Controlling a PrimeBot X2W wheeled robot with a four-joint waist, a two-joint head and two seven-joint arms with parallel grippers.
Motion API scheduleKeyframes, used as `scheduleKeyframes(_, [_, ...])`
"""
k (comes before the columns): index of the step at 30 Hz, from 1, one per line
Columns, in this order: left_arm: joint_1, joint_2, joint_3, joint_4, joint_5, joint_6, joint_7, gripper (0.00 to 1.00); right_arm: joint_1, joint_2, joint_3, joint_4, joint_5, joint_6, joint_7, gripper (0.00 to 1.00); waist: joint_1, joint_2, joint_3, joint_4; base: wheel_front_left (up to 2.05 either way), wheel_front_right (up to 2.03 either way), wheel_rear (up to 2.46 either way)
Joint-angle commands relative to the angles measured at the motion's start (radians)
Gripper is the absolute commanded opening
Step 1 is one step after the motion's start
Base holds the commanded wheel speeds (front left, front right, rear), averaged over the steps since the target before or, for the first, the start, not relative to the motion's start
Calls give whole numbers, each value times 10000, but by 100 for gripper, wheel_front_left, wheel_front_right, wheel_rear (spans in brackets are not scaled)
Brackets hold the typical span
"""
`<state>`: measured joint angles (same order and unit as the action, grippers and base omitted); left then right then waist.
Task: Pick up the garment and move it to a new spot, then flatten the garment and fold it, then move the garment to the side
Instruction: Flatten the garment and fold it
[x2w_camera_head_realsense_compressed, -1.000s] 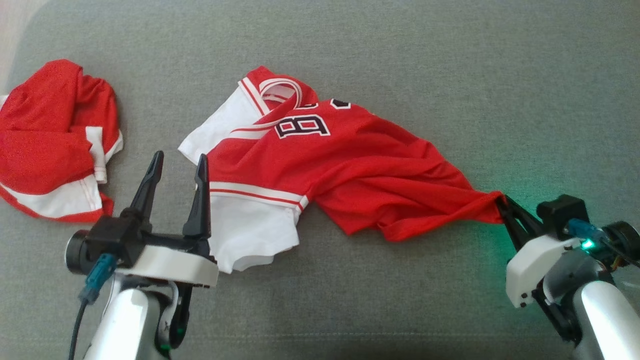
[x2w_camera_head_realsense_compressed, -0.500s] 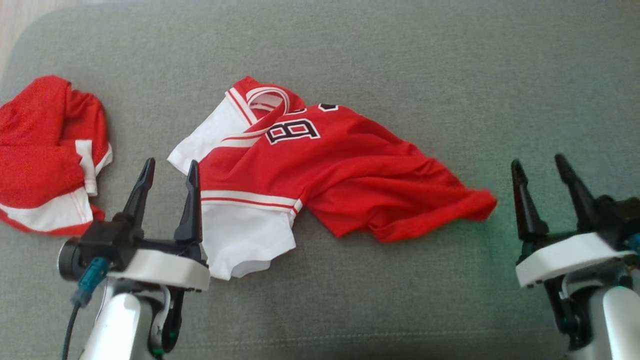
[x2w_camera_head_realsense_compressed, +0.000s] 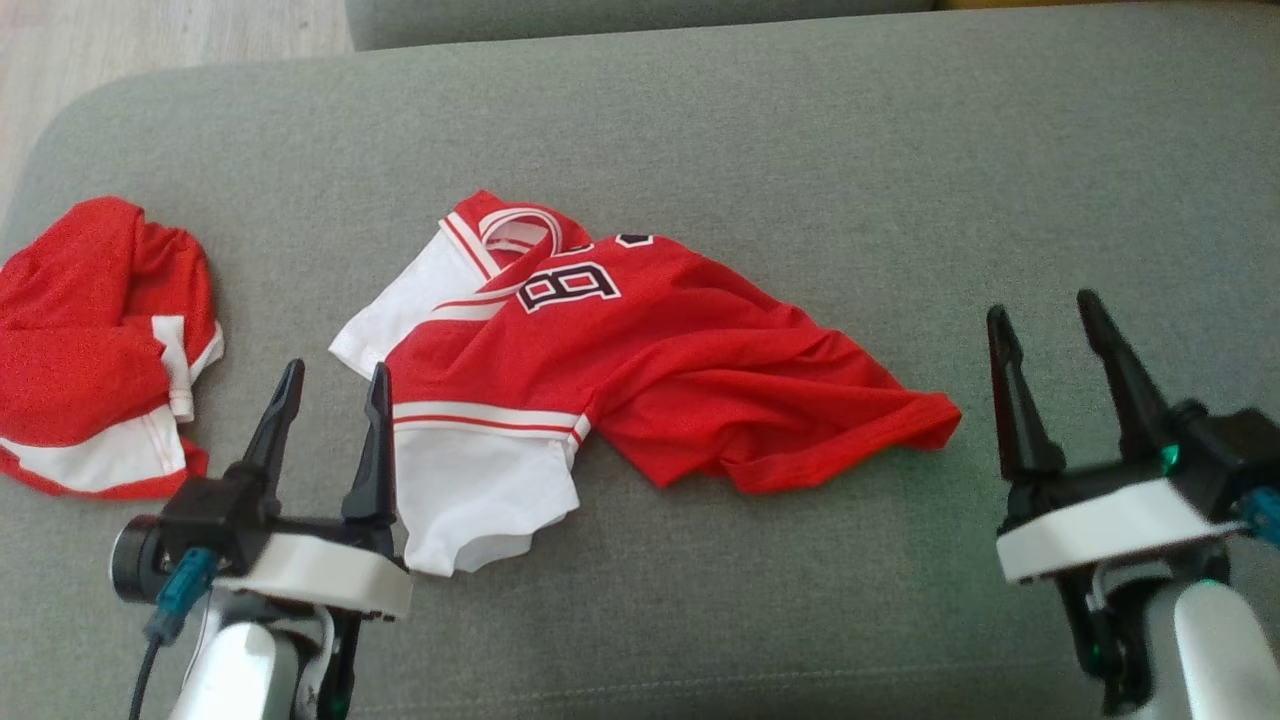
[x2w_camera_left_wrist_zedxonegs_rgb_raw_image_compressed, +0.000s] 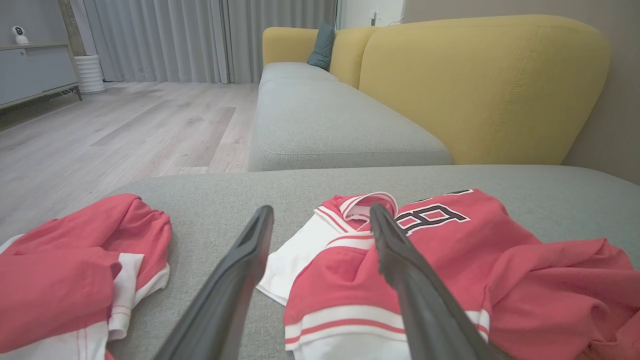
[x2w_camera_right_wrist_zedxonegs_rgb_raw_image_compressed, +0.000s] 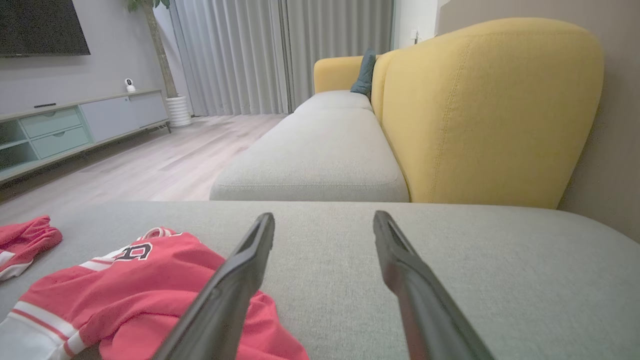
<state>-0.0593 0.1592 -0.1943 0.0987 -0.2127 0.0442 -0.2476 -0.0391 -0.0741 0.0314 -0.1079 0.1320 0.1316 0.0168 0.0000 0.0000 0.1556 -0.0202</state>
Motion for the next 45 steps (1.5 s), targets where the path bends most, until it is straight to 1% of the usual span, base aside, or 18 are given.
scheduleKeyframes(1, [-93, 247, 291, -341, 41, 30, -9, 100, 89, 35, 264, -269, 40, -9, -95, 100, 0, 0, -21, -12, 0, 0, 0])
scheduleKeyframes(17, [-47, 315, 142, -428, -46, 109, 89, 100, 84, 103, 357, -66, 46, -9, -31, 100, 0, 0, -16, 3, 0, 0, 0])
scheduleKeyframes(22, [-162, 323, 112, -503, -61, 140, 83, 100, -179, 67, 294, 63, 263, -9, 85, 100, 0, 0, 199, 79, 0, 0, 0])
scheduleKeyframes(25, [-338, 319, 96, -586, -59, 144, 64, 100, -583, -138, 293, 203, 388, -9, 218, 100, 0, 0, 486, 168, 0, 0, 0])
scheduleKeyframes(28, [-596, 300, 49, -656, -54, 106, 37, 100, -1204, -511, 313, 461, 437, -9, 370, 100, 0, 0, 886, 312, 0, 0, 0])
scheduleKeyframes(29, [-596, 300, 49, -656, -54, 106, 37, 100, -1204, -511, 313, 461, 437, -9, 370, 100, 0, 0, 886, 312, 0, 0, 0])
scheduleKeyframes(32, [-918, 269, -5, -647, -45, 42, -1, 100, -1956, -904, 434, 877, 564, -9, 531, 100, 0, 0, 1283, 472, 0, 0, 0])
scheduleKeyframes(36, [-1277, 181, -80, -564, -30, -29, -57, 100, -3016, -1404, 1004, 1674, 858, -9, 857, 100, 0, 0, 1708, 637, 0, 0, 0])
scheduleKeyframes(38, [-1406, 124, -123, -476, -33, -80, -82, 100, -3492, -1694, 1480, 2206, 1050, -9, 1175, 100, 0, 0, 1818, 700, 0, 0, 0])
scheduleKeyframes(41, [-1545, 41, -171, -342, -26, -140, -109, 100, -4098, -2074, 2413, 2932, 1504, -9, 1713, 100, 0, 0, 1913, 779, 0, 0, 0])
scheduleKeyframes(45, [-1666, -47, -196, -188, -19, -221, -130, 100, -4762, -2462, 3881, 3601, 2447, -9, 2137, 100, 0, 0, 1971, 886, 0, 0, 0])
